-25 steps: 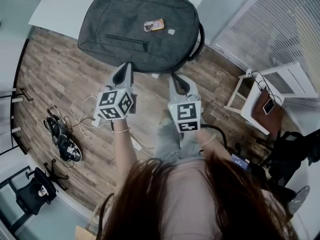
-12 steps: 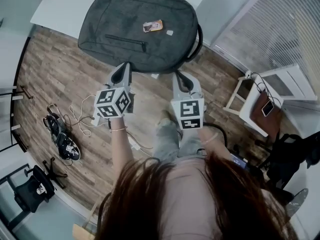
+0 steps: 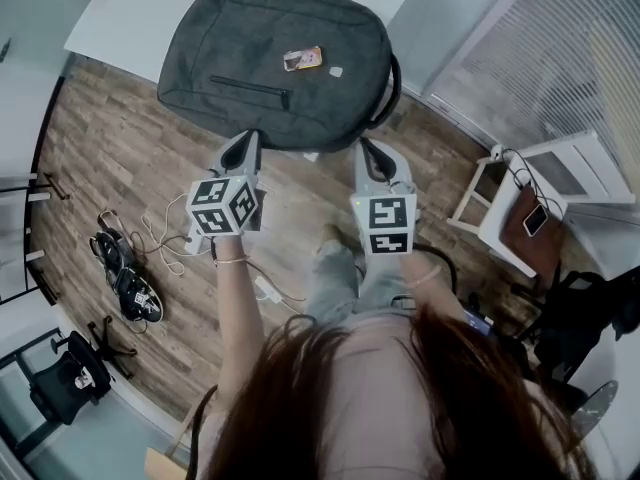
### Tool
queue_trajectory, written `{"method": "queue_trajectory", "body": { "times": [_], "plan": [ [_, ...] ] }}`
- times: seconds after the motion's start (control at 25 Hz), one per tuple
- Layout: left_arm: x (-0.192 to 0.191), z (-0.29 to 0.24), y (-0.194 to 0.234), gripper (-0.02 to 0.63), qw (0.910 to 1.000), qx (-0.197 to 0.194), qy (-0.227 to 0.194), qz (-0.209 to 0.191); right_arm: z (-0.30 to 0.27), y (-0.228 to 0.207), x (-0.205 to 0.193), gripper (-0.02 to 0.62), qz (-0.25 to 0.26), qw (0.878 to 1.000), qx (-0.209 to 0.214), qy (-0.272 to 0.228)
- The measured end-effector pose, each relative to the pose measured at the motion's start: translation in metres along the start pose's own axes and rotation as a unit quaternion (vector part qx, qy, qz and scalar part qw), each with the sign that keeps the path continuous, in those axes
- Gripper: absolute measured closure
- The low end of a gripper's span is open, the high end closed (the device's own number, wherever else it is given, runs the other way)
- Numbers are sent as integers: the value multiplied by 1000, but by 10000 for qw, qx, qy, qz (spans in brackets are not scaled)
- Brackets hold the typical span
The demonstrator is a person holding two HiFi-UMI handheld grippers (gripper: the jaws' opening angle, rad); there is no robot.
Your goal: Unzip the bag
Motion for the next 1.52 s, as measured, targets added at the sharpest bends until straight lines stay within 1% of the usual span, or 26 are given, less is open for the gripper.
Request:
{"method": "queue_trajectory", "body": {
  "times": [0.4,0.68,1.08,1.4,1.52],
  "plan": [
    [2,0,-1,598,9999,11,141,0,-4,-20,8,584,-23,9999,-141,-5],
    [2,0,1,598,9998,0,180,7,-8,-27,10,584,16,9999,-120,32],
    [4,-1,-2,598,9994,-47,293,-195,-10,-35,20,583,206,9996,-117,148],
    [3,-3,-3,598,9990,-129,346,-265,-15,-43,23,583,185,9993,-135,305],
    [3,-3,-5,598,9986,-145,381,-324,-17,-48,25,583,94,9991,-95,394]
  ]
}}
Point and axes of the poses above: the fingertips, and each gripper's own axes: z backward along the fingers, y to its left, x out of its top, the point moved 10 cm from there along z, backward along the fingers, and after that the axes turned 9 degrees about -y, right-handed, at the moved point
